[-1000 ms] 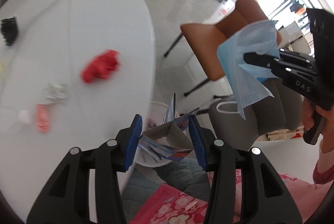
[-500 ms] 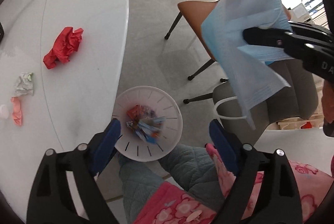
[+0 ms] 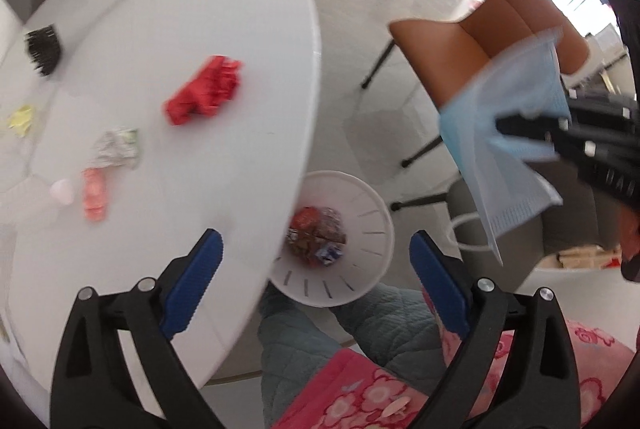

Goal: Collect trash
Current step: 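Carry both items over the wastebasket and open both tools to drop them, then move both tools back over the table toward the red paper and bottle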

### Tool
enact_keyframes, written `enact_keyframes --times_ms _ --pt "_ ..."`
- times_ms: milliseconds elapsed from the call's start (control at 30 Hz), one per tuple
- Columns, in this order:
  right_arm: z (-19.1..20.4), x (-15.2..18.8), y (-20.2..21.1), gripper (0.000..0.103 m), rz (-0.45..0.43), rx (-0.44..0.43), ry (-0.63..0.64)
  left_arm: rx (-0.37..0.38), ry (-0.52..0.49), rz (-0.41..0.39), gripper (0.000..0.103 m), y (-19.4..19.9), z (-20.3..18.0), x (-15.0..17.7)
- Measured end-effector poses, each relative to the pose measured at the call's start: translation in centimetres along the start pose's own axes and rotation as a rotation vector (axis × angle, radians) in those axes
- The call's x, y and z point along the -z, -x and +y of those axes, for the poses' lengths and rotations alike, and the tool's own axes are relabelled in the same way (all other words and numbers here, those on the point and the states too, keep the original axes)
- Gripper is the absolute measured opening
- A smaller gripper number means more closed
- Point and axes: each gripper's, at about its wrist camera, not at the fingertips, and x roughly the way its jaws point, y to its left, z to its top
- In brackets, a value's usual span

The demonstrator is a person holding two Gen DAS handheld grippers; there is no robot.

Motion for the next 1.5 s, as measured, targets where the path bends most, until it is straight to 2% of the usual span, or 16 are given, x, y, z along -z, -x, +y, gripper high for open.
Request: enact_keyframes --times_ms 167,433,600,667,733,800,933,1067,1200,1333,1500 --pt "1.2 1.2 -2.1 0.006 0.034 -0.008 0.027 -0.075 0.08 -0.031 0.095 1.4 2.4 0.4" --pt "1.8 2.6 -7.7 0.007 0.118 -0.028 0.04 -0.176 0.167 -0.037 0.095 2.9 5.9 1.7" --pt "2.3 3.0 -10.0 0.007 0.14 -0.036 0.052 -0.207 0.203 -0.039 0.095 3.4 6.9 2.4" --pt "2.5 3.1 -10.9 0.026 0.165 -0.051 0.056 -0.219 0.221 -0.035 0.095 3.3 7.3 2.6" --pt "2.7 3.3 -11.1 0.061 0.176 -0.045 0.057 -0.23 0.234 -0.033 0.095 3.3 7.6 2.7" --pt "2.9 3.1 -10.6 0.069 0.159 -0.057 0.057 -0.238 0.242 -0.035 0.095 3.4 7.8 2.8" --pt "2.6 2.4 -9.6 0.08 0.137 -0.054 0.043 -0.253 0.26 -0.037 0.095 3.6 8.4 2.9" --pt "2.2 0.5 -6.6 0.086 0.07 -0.032 0.009 -0.27 0.286 -0.065 0.095 4.5 9.2 2.7" --pt "2.7 -2.3 -2.1 0.101 -0.081 0.008 0.004 -0.291 0.338 -0.147 0.095 6.7 10.8 2.4" --pt "3.5 -5.4 0.4 0.101 -0.179 0.035 0.001 -0.3 0.385 -0.206 0.095 8.8 12.9 2.1" --pt "4.6 -7.8 0.4 0.101 -0.219 0.041 -0.009 -0.325 0.441 -0.238 0.095 10.4 16.9 2.4"
